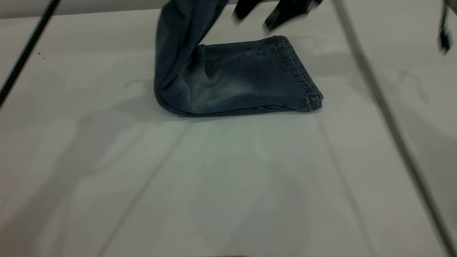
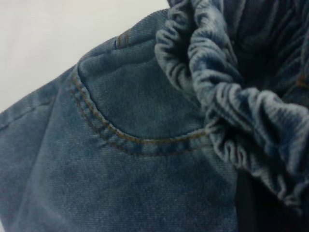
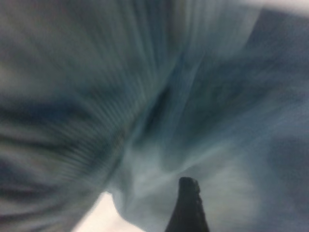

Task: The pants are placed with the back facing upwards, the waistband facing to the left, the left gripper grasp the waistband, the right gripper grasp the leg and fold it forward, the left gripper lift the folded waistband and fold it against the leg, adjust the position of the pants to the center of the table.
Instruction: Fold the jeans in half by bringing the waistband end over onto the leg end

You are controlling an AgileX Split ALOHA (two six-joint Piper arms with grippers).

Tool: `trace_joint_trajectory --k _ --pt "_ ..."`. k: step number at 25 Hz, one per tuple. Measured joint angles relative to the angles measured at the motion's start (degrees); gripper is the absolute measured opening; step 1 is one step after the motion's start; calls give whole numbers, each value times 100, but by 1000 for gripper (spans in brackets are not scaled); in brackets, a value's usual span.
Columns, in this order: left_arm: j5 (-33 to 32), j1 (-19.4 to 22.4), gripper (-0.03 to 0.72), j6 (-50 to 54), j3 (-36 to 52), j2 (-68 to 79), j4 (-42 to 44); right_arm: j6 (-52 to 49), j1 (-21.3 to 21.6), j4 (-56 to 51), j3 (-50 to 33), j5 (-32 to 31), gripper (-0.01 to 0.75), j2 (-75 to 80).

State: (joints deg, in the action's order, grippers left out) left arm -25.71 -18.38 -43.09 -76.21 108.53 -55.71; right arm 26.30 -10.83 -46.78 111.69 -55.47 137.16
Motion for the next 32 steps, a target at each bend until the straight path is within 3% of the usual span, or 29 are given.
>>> trace_joint_trajectory --k 6,15,18,23,25,28,32 --pt "608 -547 90 0 14 176 -101 0 710 101 13 -269 489 -908" --pt "1356 -1007 113 -3 14 1315 -420 0 821 112 13 -754 489 -1387" --pt "1329 -1011 207 -159 14 1450 -456 0 821 125 13 -823 489 -1387" --pt "1103 -1011 508 -709 -268 1450 -448 0 821 125 13 -880 489 -1387" --pt "986 -1011 589 -904 -441 1418 -388 0 821 120 13 -953 489 -1387" --pt "974 -985 629 -1008 -569 1149 -121 0 821 130 13 -1096 489 -1387" --pt "824 -653 605 -937 -592 413 278 0 680 278 13 -1341 489 -1378"
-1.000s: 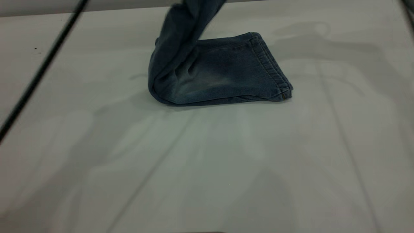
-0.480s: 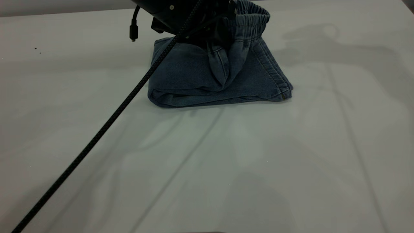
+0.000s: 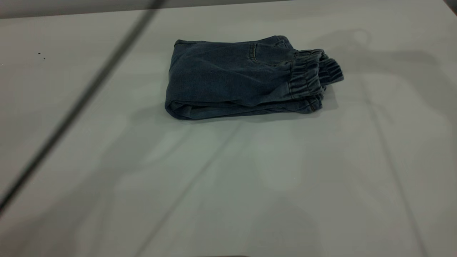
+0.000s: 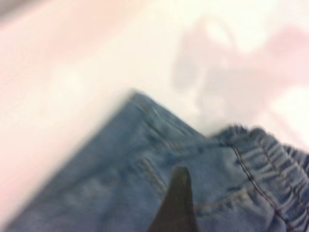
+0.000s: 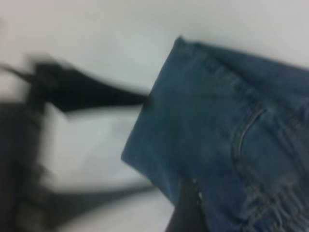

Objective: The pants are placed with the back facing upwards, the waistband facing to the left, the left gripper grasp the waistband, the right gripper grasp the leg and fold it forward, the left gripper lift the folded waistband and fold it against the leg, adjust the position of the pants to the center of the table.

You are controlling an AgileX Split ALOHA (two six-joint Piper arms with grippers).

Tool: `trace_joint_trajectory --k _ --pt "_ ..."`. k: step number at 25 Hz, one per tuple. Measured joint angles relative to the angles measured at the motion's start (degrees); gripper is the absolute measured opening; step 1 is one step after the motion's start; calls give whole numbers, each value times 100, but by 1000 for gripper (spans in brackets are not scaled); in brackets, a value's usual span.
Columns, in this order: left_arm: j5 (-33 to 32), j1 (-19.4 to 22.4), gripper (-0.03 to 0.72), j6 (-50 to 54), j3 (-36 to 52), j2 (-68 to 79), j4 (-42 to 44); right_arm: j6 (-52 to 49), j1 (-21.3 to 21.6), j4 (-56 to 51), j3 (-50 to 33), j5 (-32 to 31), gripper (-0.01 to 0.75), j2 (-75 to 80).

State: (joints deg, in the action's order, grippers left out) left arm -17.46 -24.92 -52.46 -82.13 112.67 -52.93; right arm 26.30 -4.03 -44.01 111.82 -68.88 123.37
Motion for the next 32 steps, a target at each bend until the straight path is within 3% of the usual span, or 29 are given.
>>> trace_joint_trajectory --k 5,8,12,17,21,27,32 --pt "-322 718 572 183 0 -964 121 -298 -805 627 0 33 489 326" --pt "-660 877 571 201 0 -1347 139 -812 -1432 1277 0 376 489 700" --pt "-1006 872 571 214 0 -1562 156 -2630 -2147 2939 0 1196 489 1161" --pt "-1298 866 570 218 0 -1562 191 -4501 -2600 4484 0 1504 489 1559" --pt "-1490 866 570 218 0 -1562 203 -4826 -2688 4467 0 1513 489 1905" --pt "-1786 866 570 218 0 -1562 207 -4764 -2711 3828 39 907 477 2055" --pt "-1960 866 570 218 0 -1562 224 -4434 -2980 3193 39 661 442 2037"
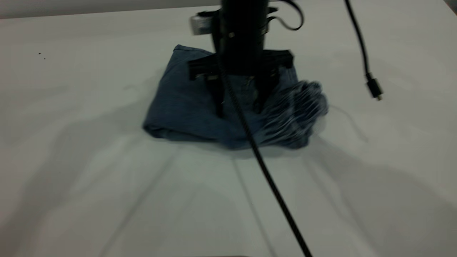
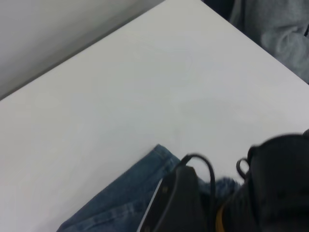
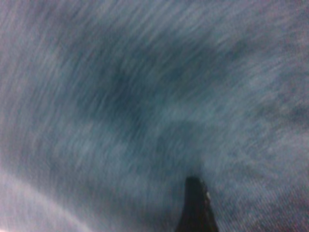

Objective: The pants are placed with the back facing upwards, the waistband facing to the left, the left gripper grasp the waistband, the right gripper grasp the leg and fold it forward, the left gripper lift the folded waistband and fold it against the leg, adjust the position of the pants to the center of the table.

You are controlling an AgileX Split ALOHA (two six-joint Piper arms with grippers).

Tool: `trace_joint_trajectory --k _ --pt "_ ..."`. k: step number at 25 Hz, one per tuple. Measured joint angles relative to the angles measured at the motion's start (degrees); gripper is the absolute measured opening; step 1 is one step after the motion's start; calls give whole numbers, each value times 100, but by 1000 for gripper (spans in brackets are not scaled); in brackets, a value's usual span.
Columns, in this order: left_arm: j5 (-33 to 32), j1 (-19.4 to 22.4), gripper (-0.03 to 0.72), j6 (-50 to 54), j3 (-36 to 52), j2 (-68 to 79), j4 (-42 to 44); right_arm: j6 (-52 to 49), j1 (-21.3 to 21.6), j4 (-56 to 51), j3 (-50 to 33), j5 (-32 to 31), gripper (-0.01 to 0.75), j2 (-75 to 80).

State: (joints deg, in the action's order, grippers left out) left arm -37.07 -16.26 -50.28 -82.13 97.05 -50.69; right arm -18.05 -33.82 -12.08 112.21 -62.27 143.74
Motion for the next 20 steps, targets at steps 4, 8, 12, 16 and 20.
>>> trace_joint_trajectory --k 4,8,12,16,20 --pt "-150 0 570 0 0 -20 35 85 -175 186 0 -162 436 -130" --pt "-228 7 570 7 0 -352 438 85 -178 750 -6 -508 436 -763" --pt "-413 178 570 407 0 -1149 1204 259 -171 1208 -10 -733 435 -1721" --pt "-760 329 570 1166 0 -2100 2041 608 -171 1133 -69 -821 435 -2697" --pt "-1497 329 570 1857 -4 -2866 2712 1101 -171 636 -352 -860 435 -3785"
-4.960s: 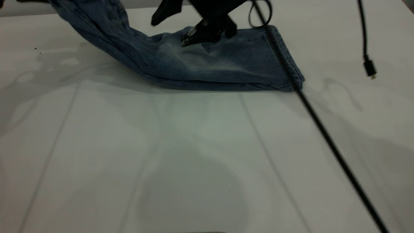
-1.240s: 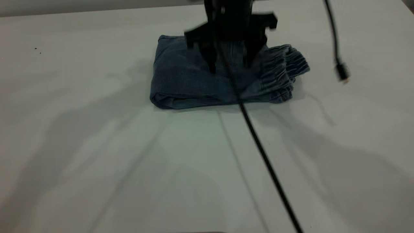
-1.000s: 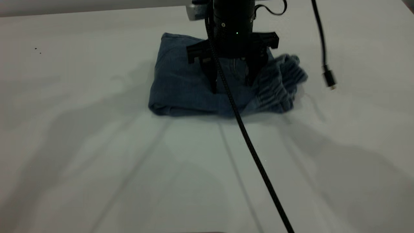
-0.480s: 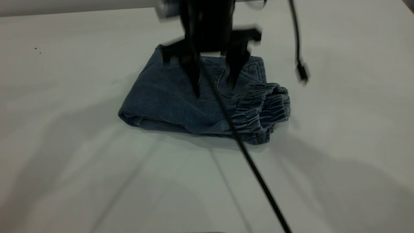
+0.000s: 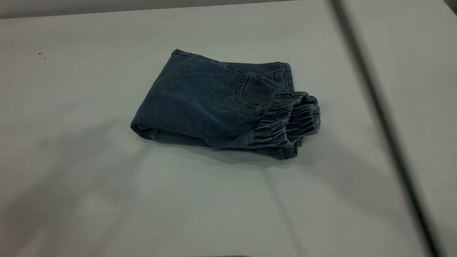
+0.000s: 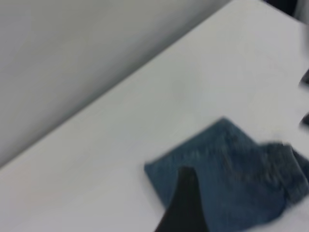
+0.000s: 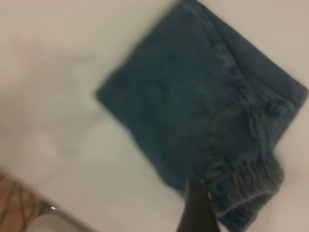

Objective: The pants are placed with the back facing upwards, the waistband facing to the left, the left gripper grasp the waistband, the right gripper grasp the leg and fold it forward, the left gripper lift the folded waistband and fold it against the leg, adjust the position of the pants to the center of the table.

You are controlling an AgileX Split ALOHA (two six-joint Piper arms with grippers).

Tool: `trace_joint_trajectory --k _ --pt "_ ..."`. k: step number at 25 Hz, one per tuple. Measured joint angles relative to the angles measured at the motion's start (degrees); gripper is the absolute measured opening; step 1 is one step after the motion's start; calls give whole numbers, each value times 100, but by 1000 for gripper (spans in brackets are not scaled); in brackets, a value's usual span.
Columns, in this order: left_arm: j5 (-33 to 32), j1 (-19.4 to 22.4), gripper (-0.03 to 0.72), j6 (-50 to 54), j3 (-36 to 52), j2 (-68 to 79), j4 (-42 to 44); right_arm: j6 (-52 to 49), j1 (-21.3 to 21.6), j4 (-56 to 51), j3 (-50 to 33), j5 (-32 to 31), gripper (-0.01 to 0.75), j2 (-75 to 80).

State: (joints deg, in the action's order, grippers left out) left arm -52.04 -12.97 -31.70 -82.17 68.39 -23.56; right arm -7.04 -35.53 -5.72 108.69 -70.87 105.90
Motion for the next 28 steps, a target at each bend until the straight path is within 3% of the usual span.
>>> trace_joint_trajectory --k 6,12,21,28 --pt "-1497 0 570 948 -2 -821 702 483 0 -172 -1143 -64 435 -1949" --pt "-1512 0 570 1431 165 -1391 750 522 0 14 -3024 -92 435 -3760" --pt "-1512 0 570 1631 2690 -2610 801 528 0 375 -6074 -66 435 -6515" --pt "-1512 0 570 2173 4574 -3575 1606 523 0 326 -7901 446 435 -8282"
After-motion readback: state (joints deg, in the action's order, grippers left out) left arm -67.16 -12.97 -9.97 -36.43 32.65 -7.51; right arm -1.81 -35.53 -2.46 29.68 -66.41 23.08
